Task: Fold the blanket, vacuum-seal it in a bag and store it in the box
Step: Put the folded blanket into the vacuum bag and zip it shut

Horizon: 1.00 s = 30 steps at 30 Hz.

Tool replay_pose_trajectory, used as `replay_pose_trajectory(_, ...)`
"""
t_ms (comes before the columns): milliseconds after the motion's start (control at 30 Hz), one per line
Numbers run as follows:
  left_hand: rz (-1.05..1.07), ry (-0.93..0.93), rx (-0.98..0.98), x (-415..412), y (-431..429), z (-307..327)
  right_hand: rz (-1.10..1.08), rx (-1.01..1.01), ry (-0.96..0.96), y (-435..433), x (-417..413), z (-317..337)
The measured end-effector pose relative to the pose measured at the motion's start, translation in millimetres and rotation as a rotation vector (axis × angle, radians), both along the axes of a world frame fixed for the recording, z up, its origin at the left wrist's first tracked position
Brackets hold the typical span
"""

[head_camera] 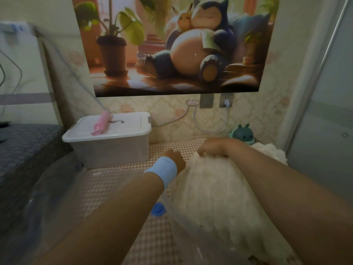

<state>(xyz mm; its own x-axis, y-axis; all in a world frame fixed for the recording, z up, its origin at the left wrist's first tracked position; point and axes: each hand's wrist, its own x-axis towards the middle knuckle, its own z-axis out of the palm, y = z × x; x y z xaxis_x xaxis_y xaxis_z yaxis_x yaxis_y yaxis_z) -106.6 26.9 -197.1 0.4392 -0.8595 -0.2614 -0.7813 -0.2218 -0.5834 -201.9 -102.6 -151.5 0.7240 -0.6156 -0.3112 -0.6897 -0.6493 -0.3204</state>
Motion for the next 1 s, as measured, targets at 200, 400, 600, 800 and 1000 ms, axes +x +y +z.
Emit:
replay_pose_trajectory(200,0.143,0.15,-0.063,19,-8,-3,0.058,-0.136,0.279,-26,2,-11)
replay_pose_trajectory(400,0.426,0.295,-0.377,41,3,-4,0.137,-0.012,0.187,-13,-6,-32)
replay_pose_trajectory(600,0.331,0.368,-0.321,22,10,8,0.36,-0.091,-0.03,40,-46,-17)
replay_pose_trajectory(800,0.379,0.261,0.009,9,41,25,0.426,-0.157,-0.049,66,-64,-16)
replay_pose_trajectory(1000,0.395,0.287,-0.385,10,75,23,0.43,-0.165,-0.135,62,-90,-6)
